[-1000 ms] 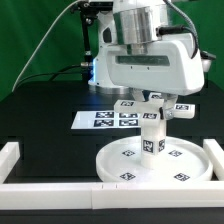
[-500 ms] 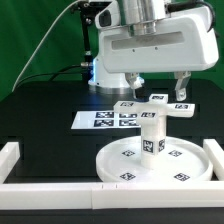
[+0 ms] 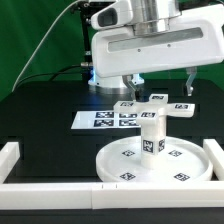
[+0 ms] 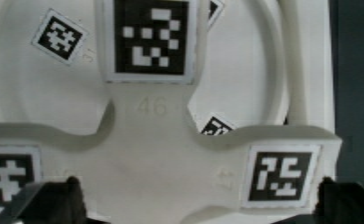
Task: Assemble round table
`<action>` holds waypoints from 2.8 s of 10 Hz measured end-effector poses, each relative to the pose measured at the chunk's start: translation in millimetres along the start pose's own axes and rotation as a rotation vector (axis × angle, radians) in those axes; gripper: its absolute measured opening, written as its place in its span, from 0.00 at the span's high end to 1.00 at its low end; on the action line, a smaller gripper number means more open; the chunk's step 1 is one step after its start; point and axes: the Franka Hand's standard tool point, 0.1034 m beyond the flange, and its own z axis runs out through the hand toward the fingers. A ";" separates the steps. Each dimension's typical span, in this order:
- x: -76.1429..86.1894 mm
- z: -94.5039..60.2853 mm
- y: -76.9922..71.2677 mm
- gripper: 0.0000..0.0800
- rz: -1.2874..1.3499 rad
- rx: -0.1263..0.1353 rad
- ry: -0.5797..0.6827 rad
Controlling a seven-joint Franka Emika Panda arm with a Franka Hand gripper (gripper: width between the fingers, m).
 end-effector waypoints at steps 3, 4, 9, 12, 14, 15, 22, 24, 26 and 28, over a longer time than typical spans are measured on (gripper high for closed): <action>-0.1 -0.6 6.0 0.19 -0.168 -0.007 0.010; 0.0 0.3 7.9 0.19 -0.250 -0.015 0.008; 1.8 7.4 15.8 0.19 -0.662 -0.079 -0.022; -2.8 19.0 13.2 0.19 -0.598 -0.078 -0.041; -5.7 23.6 9.7 0.19 -0.561 -0.078 -0.047; -6.2 25.5 9.8 0.19 -0.564 -0.082 -0.035; -5.5 25.8 14.0 0.45 -0.279 -0.087 -0.017; -4.0 26.2 13.7 0.45 -0.005 -0.083 0.058; -3.8 26.7 13.9 0.45 0.348 -0.056 0.106; -3.9 26.5 16.0 0.45 0.652 -0.009 0.108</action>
Offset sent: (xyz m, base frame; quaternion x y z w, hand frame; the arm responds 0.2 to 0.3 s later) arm 0.0000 0.0000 0.0000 0.0000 0.0000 -0.1296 0.9916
